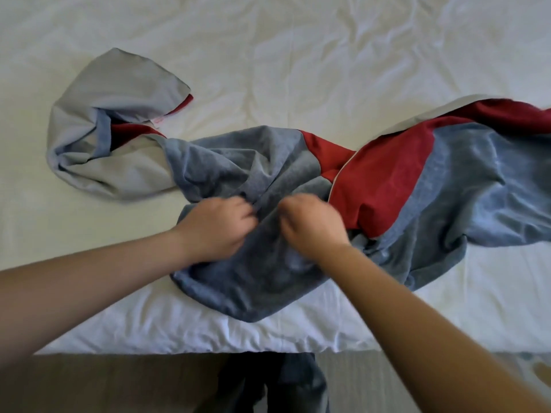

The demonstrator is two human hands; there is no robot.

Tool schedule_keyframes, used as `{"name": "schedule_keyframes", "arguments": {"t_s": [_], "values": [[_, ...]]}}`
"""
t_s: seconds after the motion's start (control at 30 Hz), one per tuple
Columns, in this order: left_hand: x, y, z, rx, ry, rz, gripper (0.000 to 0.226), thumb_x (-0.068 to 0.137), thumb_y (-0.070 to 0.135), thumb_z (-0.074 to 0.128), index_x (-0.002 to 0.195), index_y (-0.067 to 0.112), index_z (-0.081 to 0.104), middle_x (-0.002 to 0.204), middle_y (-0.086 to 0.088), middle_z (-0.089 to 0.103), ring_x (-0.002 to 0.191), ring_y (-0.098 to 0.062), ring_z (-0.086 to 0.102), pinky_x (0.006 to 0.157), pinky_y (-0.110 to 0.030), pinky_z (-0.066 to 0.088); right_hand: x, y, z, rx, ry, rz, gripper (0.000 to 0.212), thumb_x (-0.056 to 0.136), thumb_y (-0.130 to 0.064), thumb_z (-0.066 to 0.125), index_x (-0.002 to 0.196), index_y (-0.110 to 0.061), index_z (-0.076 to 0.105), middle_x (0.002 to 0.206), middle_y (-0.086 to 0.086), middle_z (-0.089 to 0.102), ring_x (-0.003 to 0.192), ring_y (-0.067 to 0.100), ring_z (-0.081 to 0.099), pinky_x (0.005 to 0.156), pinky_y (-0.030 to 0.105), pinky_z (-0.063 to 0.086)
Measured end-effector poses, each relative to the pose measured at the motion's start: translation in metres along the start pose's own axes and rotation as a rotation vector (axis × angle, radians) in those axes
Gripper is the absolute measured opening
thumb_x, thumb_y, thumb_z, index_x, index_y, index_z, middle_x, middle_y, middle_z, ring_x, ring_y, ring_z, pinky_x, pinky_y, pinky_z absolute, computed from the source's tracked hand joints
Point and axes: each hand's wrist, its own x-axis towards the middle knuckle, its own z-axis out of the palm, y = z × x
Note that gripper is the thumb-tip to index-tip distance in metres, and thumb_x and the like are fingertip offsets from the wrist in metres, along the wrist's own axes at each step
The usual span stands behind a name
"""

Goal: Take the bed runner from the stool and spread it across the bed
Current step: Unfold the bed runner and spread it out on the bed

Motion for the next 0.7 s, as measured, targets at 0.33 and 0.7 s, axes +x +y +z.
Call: {"name": "schedule_keyframes", "arguments": {"t_s": [0.33,0.7], "values": [[0.19,-0.032,0.022,-0.157,-0.046,-0.276,0.036,0.086,-0.001,0.044,0.119,0.008,0.054,0.125,-0.012,0.052,0.11,-0.031,0.054,0.08,-0.047,0.049,0.095,0.117,-0.04,-0.181,-0.135,0.647,0.04,0.085,-0.011,0.056,0.121,-0.009,0.041,0.119,0.015,0.056,0.107,0.036,0.058,0.071,0.035,0.038],[0.238,-0.063,0.034,-0.095,-0.364,-0.283,0.022,0.087,0.01,0.049,0.102,0.015,0.065,0.105,-0.005,0.061,0.093,-0.028,0.062,0.063,-0.034,0.039,0.138,0.16,-0.051,-0.374,-0.56,0.384,0.032,0.074,-0.018,0.065,0.106,-0.015,0.062,0.105,0.007,0.062,0.102,0.029,0.06,0.069,0.031,0.04]]}}
